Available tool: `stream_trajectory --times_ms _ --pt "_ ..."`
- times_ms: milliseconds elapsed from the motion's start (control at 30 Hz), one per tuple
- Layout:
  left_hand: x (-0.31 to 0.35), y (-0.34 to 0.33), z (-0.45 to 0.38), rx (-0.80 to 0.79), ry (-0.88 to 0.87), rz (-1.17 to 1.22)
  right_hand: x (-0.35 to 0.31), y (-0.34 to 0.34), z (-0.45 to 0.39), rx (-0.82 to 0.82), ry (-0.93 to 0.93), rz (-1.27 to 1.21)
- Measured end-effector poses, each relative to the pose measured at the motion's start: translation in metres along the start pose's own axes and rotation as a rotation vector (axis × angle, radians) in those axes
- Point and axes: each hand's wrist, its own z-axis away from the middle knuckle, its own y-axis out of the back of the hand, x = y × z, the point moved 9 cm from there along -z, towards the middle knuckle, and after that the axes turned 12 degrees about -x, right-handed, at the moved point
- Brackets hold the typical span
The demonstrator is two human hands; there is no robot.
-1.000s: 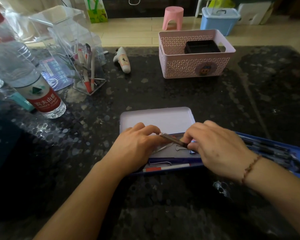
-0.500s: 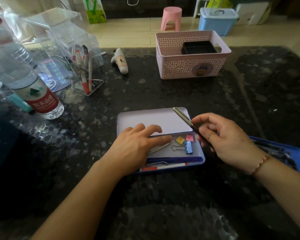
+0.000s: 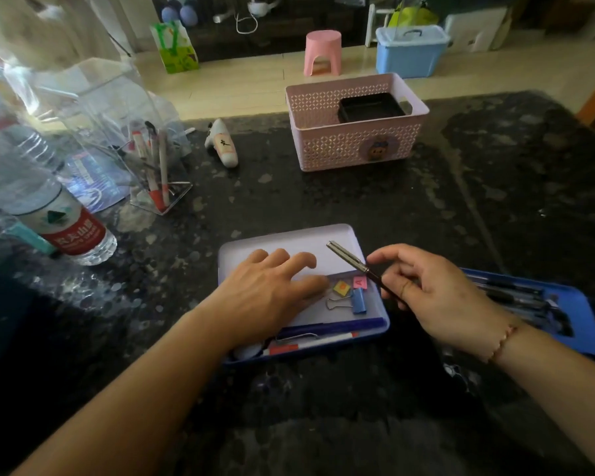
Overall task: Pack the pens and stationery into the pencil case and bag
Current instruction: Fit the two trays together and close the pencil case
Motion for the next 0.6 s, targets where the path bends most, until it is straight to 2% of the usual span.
stream_trajectory --times_ms 67,133,200,267,367,467,600 --pt "0.001 0.008 0.004 0.115 -0.027 -0.016 -0.001 0.005 0.001 0.041 0.015 0.063" --pt "-0.003 0.021 0.016 0.277 -0.03 0.116 -0.003 0.011 0.001 0.102 0.031 0.203" --pt "-0.017 0.037 0.038 0.503 0.046 0.411 -0.009 0.012 -0.002 0.156 0.031 0.449" --pt "-0.036 0.045 0.066 0.718 0.193 0.728 -0.024 0.0 -0.009 0.196 0.117 0.715" --pt "-0.057 0.042 0.096 0.931 0.36 1.099 -0.051 -0.039 -0.023 0.15 0.299 0.877" --pt "-0.069 0.04 0.109 1.014 0.403 1.218 -0.078 -0.071 -0.039 0.132 0.427 0.866" --pt "-0.076 0.033 0.111 0.977 0.453 1.247 -0.096 -0.099 -0.056 0.099 0.514 0.882"
